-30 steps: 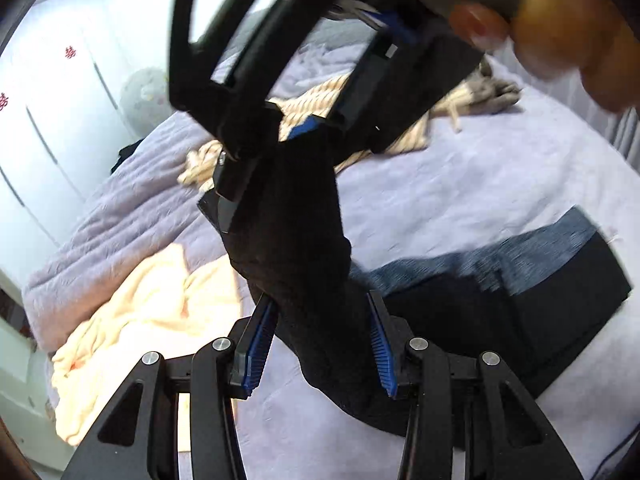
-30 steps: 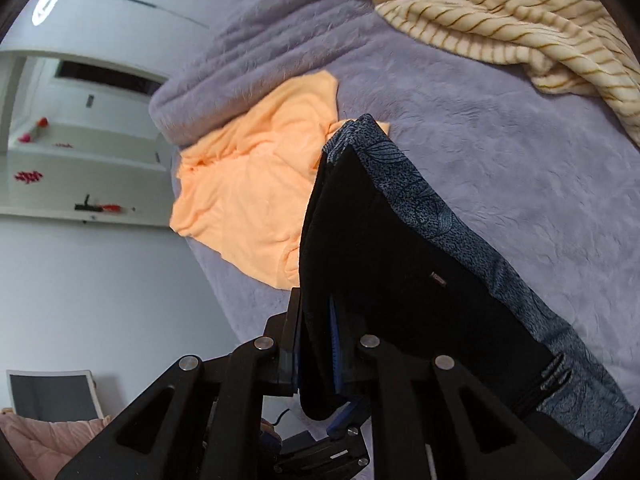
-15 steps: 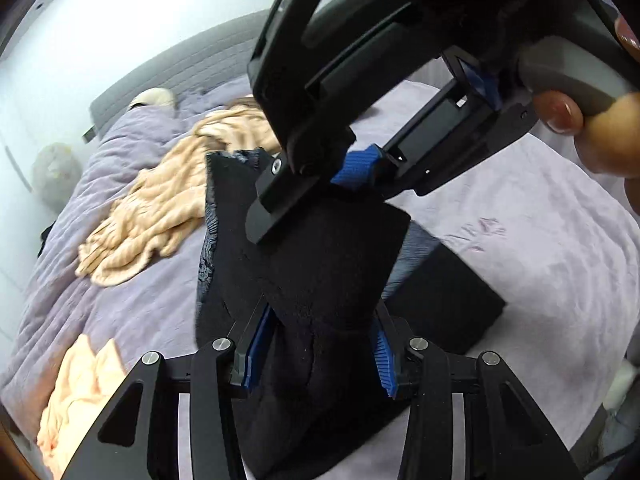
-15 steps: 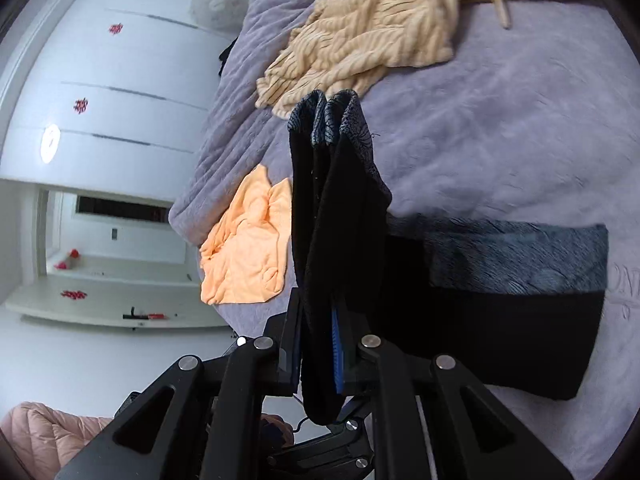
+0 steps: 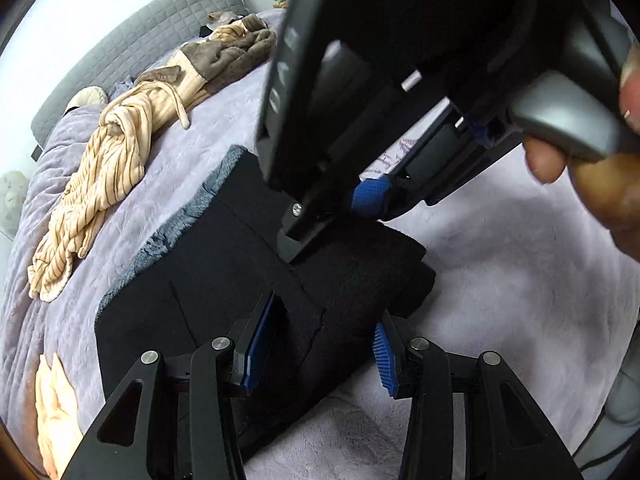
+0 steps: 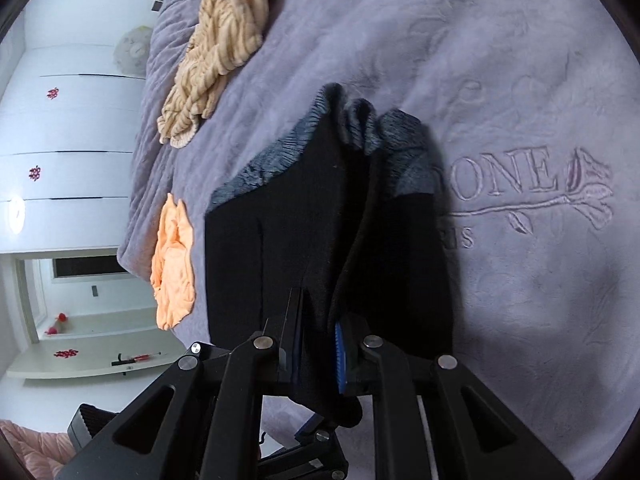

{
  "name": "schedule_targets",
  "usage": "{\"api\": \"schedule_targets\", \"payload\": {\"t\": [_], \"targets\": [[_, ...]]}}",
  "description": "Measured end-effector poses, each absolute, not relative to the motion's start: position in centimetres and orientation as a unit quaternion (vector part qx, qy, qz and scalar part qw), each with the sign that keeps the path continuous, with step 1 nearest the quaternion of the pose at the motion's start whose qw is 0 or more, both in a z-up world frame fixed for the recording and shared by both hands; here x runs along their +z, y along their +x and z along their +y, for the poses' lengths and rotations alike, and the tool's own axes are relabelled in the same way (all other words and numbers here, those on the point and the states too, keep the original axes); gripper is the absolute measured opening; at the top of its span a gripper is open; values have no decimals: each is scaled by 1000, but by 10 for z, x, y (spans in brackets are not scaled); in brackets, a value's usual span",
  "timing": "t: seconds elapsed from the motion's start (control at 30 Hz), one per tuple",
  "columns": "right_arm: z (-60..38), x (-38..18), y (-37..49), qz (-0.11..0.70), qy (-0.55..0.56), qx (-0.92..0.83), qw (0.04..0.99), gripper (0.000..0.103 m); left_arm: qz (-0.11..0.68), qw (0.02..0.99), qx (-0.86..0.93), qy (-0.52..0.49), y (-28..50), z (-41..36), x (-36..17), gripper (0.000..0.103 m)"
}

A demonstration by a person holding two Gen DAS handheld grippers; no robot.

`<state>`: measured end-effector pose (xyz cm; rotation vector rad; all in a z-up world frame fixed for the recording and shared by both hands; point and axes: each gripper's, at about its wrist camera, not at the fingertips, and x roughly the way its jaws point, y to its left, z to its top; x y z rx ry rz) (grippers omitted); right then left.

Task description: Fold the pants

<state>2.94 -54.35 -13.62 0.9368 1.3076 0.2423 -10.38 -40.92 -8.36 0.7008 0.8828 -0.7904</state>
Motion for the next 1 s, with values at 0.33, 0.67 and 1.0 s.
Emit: {"api": "schedule_targets", "payload": {"t": [0.33,0.67,1.0], "targets": [[-544,-111,12,611,330,55,718,28,463,784,-332,245,-64,-326,-54,77],[-511,-73,-1,580,315,34,751,28,582,771,-197,168,3,-253,-94,77],[-495,-104,-3,613,319,-13,723,27,590,775,-192,120,36,-237,-88,77]]}}
